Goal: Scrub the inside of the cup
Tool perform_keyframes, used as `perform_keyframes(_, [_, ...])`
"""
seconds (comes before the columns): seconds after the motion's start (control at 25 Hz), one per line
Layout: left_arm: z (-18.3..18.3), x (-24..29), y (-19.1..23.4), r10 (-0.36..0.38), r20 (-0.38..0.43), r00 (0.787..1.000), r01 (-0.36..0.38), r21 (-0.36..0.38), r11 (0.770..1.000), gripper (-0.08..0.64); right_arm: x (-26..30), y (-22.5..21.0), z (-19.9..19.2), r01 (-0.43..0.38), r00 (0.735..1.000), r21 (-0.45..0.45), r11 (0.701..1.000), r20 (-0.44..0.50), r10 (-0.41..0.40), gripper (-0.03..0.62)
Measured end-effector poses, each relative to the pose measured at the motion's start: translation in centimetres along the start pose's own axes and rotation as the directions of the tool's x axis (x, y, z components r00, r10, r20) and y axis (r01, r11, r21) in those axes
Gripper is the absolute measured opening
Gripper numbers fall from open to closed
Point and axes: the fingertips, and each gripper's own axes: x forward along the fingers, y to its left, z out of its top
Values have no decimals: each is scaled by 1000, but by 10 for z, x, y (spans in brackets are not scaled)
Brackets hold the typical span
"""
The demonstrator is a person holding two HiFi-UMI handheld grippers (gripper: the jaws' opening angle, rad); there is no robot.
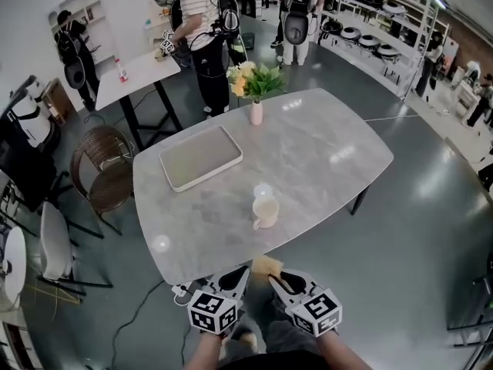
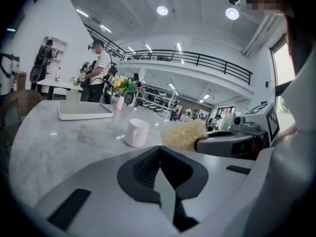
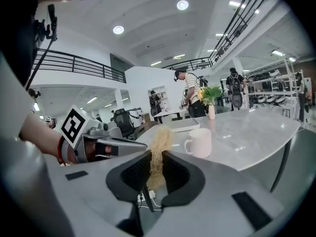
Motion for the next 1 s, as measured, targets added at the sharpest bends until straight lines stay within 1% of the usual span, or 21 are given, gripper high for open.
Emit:
perform_keyframes(0.12, [19, 31, 11, 27, 25, 999, -26, -22, 999, 12, 12, -34, 13, -16, 1000, -10, 1000, 0, 16, 61])
perform_keyframes(0.32, [25, 72, 8, 24, -2, 1000, -24, -11, 1000, 14, 16, -78, 18, -21, 1000, 11, 1000, -17, 21, 61])
perform_keyframes(0.48, [33, 92, 15, 55, -13, 998, -55, -1, 999, 14, 22, -104, 24, -32, 999, 21, 999, -21, 33, 61])
perform_keyframes(0.64, [42, 107, 28, 107, -16, 994, -107, 14, 994, 14, 31, -124, 31, -62, 998, 18, 998, -23, 62, 61])
perform_keyframes(0.76, [43, 116, 33, 132, -37, 991, -131, 14, 991, 15, 38, -135, 35, -95, 995, 12, 995, -26, 95, 60])
perform_keyframes(1.0, [42, 116, 44, 194, -53, 980, -193, 26, 981, 17, 51, -146, 40, -152, 988, -6, 988, -37, 151, 61])
